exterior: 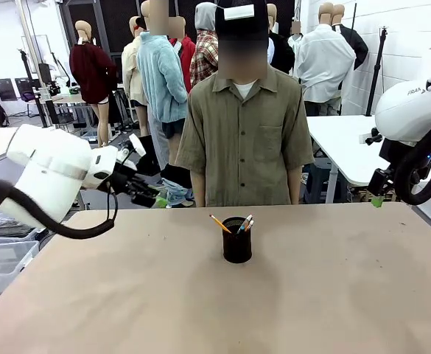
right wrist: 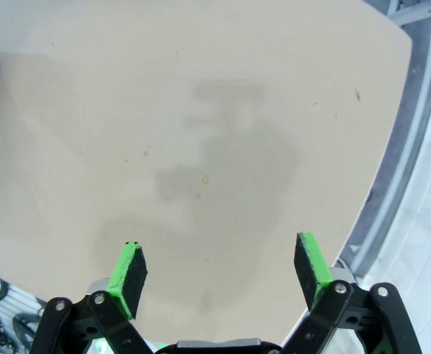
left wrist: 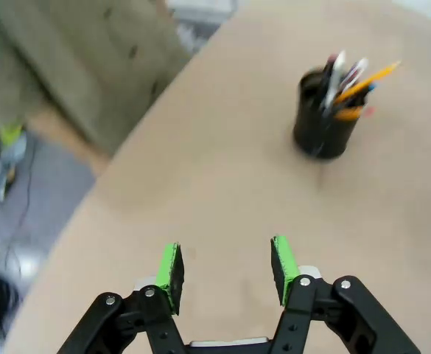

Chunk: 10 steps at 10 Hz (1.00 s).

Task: Place the pens into the pen holder.
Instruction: Pick up a writing instrument from the table and place it into the Pen holder.

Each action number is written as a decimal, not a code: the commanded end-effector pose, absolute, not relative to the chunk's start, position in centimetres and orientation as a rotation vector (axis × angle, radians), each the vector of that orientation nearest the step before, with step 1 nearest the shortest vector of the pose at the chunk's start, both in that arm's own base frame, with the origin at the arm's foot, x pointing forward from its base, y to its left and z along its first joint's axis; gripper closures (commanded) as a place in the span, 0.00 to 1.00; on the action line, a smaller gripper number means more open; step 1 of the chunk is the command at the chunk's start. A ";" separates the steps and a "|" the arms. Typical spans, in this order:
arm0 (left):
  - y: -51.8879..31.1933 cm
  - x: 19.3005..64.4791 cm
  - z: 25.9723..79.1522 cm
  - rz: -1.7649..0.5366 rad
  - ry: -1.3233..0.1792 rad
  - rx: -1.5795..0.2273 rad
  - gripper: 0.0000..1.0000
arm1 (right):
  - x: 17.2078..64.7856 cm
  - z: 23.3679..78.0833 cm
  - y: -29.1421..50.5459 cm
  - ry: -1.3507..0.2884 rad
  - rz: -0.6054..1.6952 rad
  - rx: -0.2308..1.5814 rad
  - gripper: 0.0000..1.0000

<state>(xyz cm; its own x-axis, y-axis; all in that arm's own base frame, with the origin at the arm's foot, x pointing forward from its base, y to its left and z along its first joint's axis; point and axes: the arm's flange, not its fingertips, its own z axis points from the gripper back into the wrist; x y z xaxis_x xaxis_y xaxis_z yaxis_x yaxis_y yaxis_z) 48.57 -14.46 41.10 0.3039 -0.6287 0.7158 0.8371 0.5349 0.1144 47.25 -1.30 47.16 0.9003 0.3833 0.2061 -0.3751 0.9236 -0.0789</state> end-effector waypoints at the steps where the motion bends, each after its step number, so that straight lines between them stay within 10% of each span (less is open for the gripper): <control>1: -13.9 47.4 41.6 -0.830 -0.505 -0.251 0.36 | 47.0 47.1 -1.4 -0.216 0.398 -0.055 0.00; 5: -12.5 46.6 40.0 -0.635 -0.327 -0.049 0.36 | 47.0 47.1 -1.4 -0.216 0.398 -0.055 0.00; 7: -12.3 46.6 39.5 -0.544 -0.290 0.027 0.00 | 47.0 47.1 -1.4 -0.216 0.398 -0.055 0.00; 10: -10.9 46.2 38.6 -0.545 -0.300 0.047 0.00 | 47.0 47.1 -1.4 -0.216 0.398 -0.055 0.00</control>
<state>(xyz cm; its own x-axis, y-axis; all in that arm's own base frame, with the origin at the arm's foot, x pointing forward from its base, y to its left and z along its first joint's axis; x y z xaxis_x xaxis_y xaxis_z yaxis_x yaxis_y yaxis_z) 46.22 -11.67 39.23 0.8303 -0.5016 0.2429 0.4848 0.8651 0.1289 47.25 -1.29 47.16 0.9002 0.3835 0.2062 -0.3753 0.9235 -0.0789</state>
